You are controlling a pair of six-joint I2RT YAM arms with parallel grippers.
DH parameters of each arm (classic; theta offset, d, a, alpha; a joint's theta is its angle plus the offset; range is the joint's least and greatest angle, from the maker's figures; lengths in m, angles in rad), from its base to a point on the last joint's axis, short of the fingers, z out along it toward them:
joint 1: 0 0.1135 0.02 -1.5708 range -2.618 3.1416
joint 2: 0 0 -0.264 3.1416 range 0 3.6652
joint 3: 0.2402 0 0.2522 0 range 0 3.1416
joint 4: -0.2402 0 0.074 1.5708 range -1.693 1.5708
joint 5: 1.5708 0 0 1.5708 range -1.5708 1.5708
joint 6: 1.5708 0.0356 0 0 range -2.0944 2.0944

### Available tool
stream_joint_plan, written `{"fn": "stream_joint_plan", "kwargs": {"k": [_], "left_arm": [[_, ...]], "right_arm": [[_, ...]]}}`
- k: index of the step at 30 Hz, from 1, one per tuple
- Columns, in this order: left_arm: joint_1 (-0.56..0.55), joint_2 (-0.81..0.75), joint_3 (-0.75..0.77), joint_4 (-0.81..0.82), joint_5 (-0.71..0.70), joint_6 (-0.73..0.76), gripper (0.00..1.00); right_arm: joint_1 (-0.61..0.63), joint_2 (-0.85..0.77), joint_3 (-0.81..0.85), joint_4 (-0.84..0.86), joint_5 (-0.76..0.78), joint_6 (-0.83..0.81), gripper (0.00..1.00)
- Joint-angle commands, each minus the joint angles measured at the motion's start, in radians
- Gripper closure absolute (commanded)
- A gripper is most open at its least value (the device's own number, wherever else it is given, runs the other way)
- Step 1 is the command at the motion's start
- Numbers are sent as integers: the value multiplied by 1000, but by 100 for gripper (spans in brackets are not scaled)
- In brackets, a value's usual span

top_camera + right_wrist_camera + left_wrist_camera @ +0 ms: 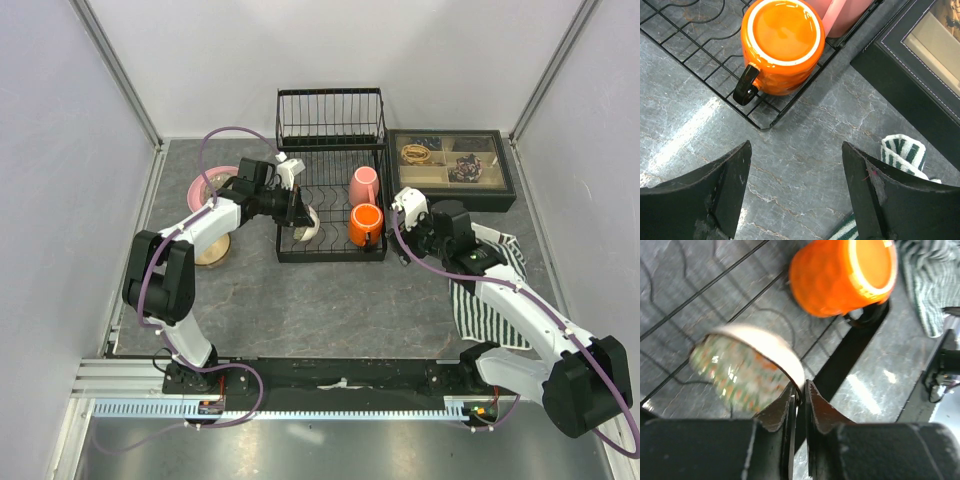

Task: Unload the mixed dishes from the dish rack
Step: Pick up the bowl from the dish rack, then place the bowl at the center of the board.

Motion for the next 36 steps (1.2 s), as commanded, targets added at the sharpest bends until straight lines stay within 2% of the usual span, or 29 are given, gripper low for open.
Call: {"fn": "stream_joint_plan", "kwargs": {"k": [1, 7, 15, 23, 29, 33, 36], "left_arm": [[11, -58, -8, 124, 117, -63, 99], [40, -58, -25, 165, 180, -123, 98], [94, -83, -80, 317, 283, -236, 98], [103, -134, -73, 320, 320, -228, 98], [129, -175, -86, 437, 403, -360, 98], [146, -219, -65, 379, 391, -321, 98], [161, -252, -8, 198, 342, -198, 98]], "right_arm": [[-6, -6, -10, 37, -12, -14, 19], [-3, 4, -22, 31, -22, -7, 19], [-3, 6, -16, 32, -21, -9, 19], [-3, 6, -19, 34, -24, -9, 19], [-3, 0, -20, 32, -24, -11, 20], [-5, -6, -25, 32, -24, -12, 19], [-5, -8, -27, 35, -24, -12, 19]]}}
